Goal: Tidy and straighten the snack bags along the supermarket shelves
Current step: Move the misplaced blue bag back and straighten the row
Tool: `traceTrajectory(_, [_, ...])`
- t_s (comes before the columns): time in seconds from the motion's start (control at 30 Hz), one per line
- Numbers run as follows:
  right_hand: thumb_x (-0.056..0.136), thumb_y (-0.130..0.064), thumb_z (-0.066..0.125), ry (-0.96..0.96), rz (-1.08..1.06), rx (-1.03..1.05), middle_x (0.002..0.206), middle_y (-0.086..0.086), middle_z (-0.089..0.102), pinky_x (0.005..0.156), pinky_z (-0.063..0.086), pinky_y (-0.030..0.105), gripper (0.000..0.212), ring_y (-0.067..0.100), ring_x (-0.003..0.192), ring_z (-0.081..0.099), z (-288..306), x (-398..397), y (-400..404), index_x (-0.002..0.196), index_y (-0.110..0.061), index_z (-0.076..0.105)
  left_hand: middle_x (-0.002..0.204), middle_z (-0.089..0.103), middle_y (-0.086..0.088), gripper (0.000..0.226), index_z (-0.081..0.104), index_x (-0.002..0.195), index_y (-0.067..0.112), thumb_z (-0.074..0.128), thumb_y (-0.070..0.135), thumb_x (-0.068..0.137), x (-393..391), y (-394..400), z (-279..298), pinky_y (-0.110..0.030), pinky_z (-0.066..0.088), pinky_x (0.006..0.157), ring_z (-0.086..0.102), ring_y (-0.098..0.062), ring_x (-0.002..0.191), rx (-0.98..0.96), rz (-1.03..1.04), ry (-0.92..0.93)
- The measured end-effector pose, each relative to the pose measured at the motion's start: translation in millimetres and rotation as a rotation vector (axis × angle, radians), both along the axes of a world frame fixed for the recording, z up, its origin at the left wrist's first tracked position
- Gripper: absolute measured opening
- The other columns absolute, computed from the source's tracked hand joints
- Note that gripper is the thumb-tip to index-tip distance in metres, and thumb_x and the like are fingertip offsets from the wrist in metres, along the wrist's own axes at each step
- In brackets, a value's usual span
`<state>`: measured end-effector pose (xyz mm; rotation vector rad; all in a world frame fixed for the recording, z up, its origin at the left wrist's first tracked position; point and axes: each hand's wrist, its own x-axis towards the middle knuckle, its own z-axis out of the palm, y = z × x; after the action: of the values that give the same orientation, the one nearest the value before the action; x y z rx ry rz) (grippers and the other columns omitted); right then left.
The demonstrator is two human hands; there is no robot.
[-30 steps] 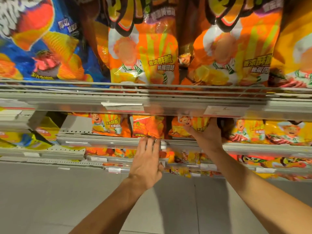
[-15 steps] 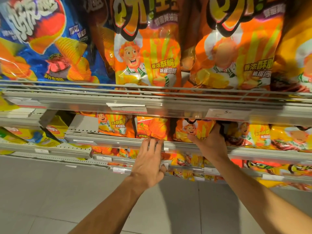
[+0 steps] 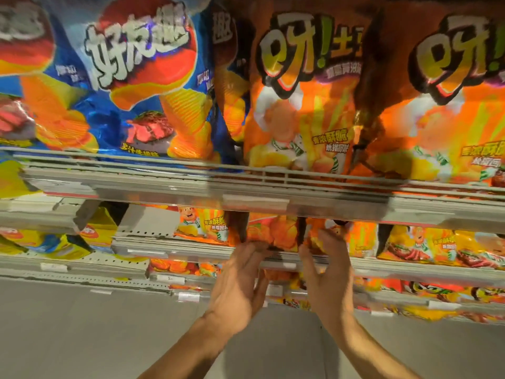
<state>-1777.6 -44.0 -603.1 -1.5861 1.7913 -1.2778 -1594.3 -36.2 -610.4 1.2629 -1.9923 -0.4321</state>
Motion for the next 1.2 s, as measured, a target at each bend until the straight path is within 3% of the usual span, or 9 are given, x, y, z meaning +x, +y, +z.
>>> traceTrajectory(0.17, [0.072, -0.066, 0.078, -0.127, 0.054, 0.223, 0.122, -0.013, 0.062, 0.091, 0.051, 0.02, 0.083, 0.007, 0.117, 0.062, 2.6, 38.9, -28.6, 0.137, -0.024, 0.048, 0.131, 0.049, -0.001, 0.038, 0.056, 0.123, 0.013, 0.058, 0.012, 0.086, 66.9, -22.9, 11.2, -0.031, 0.044, 0.098, 0.05, -0.018, 0.121, -0.08, 0.093, 0.026])
traceTrajectory(0.3, [0.063, -0.057, 0.085, -0.112, 0.031, 0.21, 0.106, -0.026, 0.067, 0.083, 0.044, 0.002, 0.072, -0.014, 0.101, 0.062, -3.5, 50.4, -50.2, 0.122, -0.038, 0.05, 0.118, 0.045, -0.012, 0.039, 0.052, 0.119, 0.005, 0.066, 0.028, 0.091, 101.3, -45.0, 14.7, -0.031, 0.04, 0.089, 0.045, -0.026, 0.105, -0.026, 0.382, -0.029])
traceTrajectory(0.5, [0.049, -0.067, 0.089, -0.097, 0.027, 0.4, 0.095, -0.039, 0.066, 0.075, 0.041, -0.002, 0.077, -0.023, 0.092, 0.059, -1.2, 51.1, -69.4, 0.111, -0.059, 0.044, 0.1, 0.069, 0.0, 0.049, 0.064, 0.105, 0.02, 0.075, 0.057, 0.076, 126.2, -85.0, 13.7, -0.033, 0.051, 0.091, 0.065, -0.017, 0.098, 0.447, 0.295, 0.21])
traceTrajectory(0.73, [0.054, -0.062, 0.091, -0.076, 0.027, 0.515, 0.114, -0.006, 0.073, 0.102, 0.053, 0.044, 0.097, 0.02, 0.11, 0.067, -1.6, 48.8, -77.5, 0.134, -0.026, 0.052, 0.072, 0.064, 0.021, 0.042, 0.074, 0.083, 0.022, 0.091, 0.041, 0.05, 129.3, -105.6, 10.0, -0.028, 0.052, 0.081, 0.06, 0.005, 0.073, 0.839, 0.272, 0.403])
traceTrajectory(0.83, [0.06, -0.046, 0.093, -0.125, 0.0, 0.496, 0.113, -0.005, 0.073, 0.104, 0.052, 0.043, 0.088, 0.021, 0.111, 0.067, -0.3, 49.9, -77.5, 0.134, -0.022, 0.053, 0.112, 0.071, -0.012, 0.061, 0.057, 0.128, -0.004, 0.081, -0.001, 0.073, 126.9, -109.3, 17.8, -0.024, 0.059, 0.067, 0.063, -0.004, 0.084, 0.931, 0.255, 0.535])
traceTrajectory(0.97, [0.076, -0.019, 0.088, -0.182, 0.006, 0.441, 0.114, -0.004, 0.072, 0.104, 0.049, 0.024, 0.066, 0.018, 0.114, 0.065, 3.5, 52.8, -72.3, 0.134, -0.014, 0.056, 0.077, 0.076, 0.01, 0.042, 0.069, 0.098, 0.013, 0.089, 0.009, 0.062, 130.3, -102.2, 24.5, -0.008, 0.046, 0.052, 0.07, 0.003, 0.071, 0.872, 0.364, 0.634])
traceTrajectory(1.03, [0.083, -0.021, 0.084, -0.177, 0.036, 0.419, 0.119, -0.002, 0.071, 0.099, 0.045, 0.01, 0.056, 0.016, 0.118, 0.063, 11.7, 56.8, -68.4, 0.132, -0.012, 0.058, 0.078, 0.075, 0.006, 0.05, 0.066, 0.101, 0.025, 0.092, 0.018, 0.059, 131.7, -95.7, 26.1, -0.027, 0.056, 0.078, 0.07, -0.003, 0.077, 0.814, 0.365, 0.607])
traceTrajectory(1.07, [0.083, -0.03, 0.083, -0.139, 0.042, 0.408, 0.12, -0.006, 0.069, 0.097, 0.043, 0.007, 0.056, 0.013, 0.118, 0.061, 16.8, 59.3, -65.6, 0.131, -0.014, 0.059, 0.077, 0.075, 0.006, 0.051, 0.063, 0.097, 0.03, 0.093, 0.02, 0.057, 131.1, -92.8, 28.3, -0.022, 0.056, 0.069, 0.071, -0.007, 0.076, 0.794, 0.385, 0.633])
traceTrajectory(1.2, [0.078, -0.045, 0.085, -0.03, -0.01, 0.278, 0.117, -0.009, 0.069, 0.1, 0.051, 0.034, 0.05, 0.012, 0.113, 0.063, 38.2, 59.7, -49.6, 0.119, -0.03, 0.062, 0.083, 0.07, 0.01, 0.054, 0.054, 0.09, 0.029, 0.095, 0.023, 0.054, 126.1, -88.1, 36.5, -0.019, 0.047, 0.063, 0.065, 0.0, 0.073, 0.745, 0.458, 0.672])
